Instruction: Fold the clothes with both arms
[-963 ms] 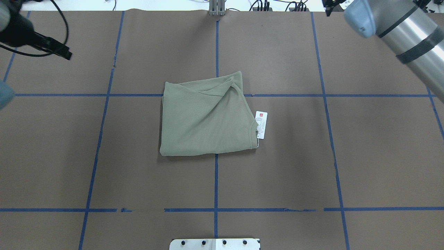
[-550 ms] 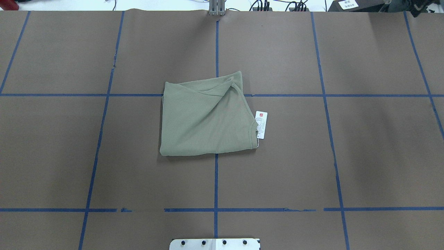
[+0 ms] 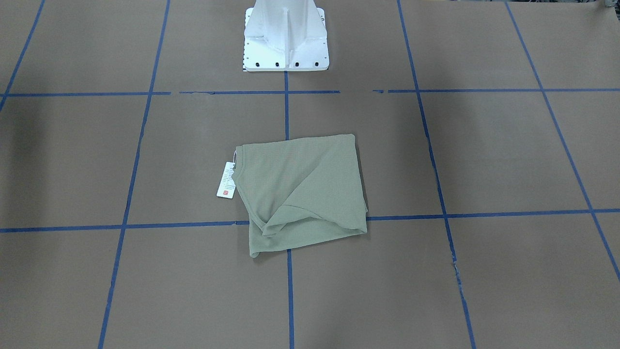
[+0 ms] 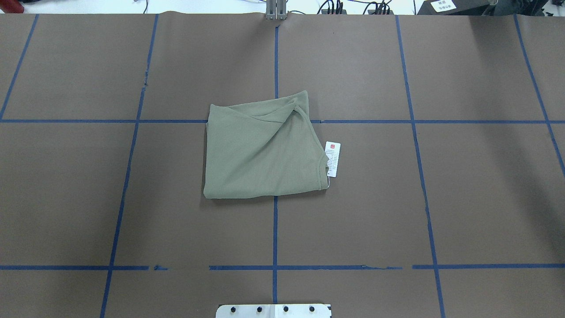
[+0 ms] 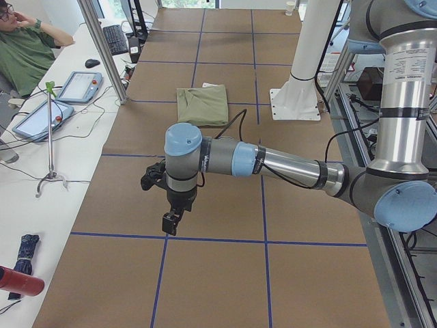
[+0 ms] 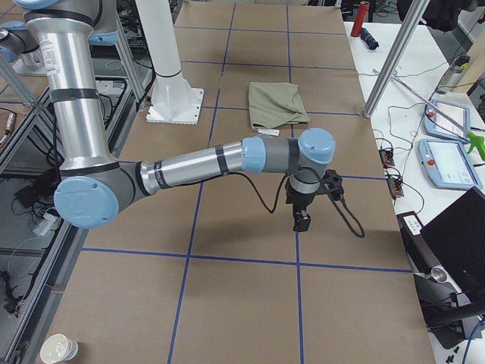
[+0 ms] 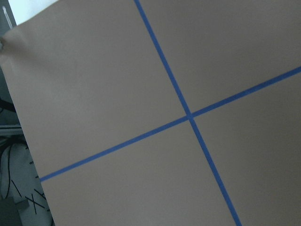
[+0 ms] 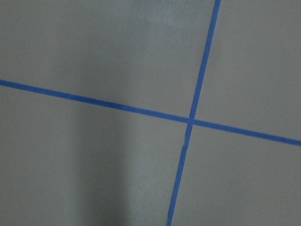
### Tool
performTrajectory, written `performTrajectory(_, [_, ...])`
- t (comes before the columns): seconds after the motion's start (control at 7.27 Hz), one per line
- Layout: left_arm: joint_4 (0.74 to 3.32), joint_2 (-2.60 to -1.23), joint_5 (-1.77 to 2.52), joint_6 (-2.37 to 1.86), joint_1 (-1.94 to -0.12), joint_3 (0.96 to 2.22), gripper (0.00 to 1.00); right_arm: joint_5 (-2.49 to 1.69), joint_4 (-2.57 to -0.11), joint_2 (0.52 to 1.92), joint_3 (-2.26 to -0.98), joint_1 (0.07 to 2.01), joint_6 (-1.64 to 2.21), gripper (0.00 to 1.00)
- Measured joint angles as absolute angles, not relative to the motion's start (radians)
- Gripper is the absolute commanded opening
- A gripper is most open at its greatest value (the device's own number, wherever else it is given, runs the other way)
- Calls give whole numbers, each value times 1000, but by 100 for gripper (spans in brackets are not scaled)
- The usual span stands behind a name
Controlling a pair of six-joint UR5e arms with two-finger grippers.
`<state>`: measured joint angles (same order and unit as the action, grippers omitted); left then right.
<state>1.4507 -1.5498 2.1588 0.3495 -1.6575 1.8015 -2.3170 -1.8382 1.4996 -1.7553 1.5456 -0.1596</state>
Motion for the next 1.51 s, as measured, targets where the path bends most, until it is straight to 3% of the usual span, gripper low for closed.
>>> performTrajectory(0.41, [1470, -1449, 2317, 243, -1677, 1795, 100, -2313, -1776, 1632, -1826, 1552, -42, 100])
performTrajectory(1.51, [1500, -1428, 2355, 221, -1675, 1801, 100, -2302, -1737, 1649, -1827, 1548, 10, 100])
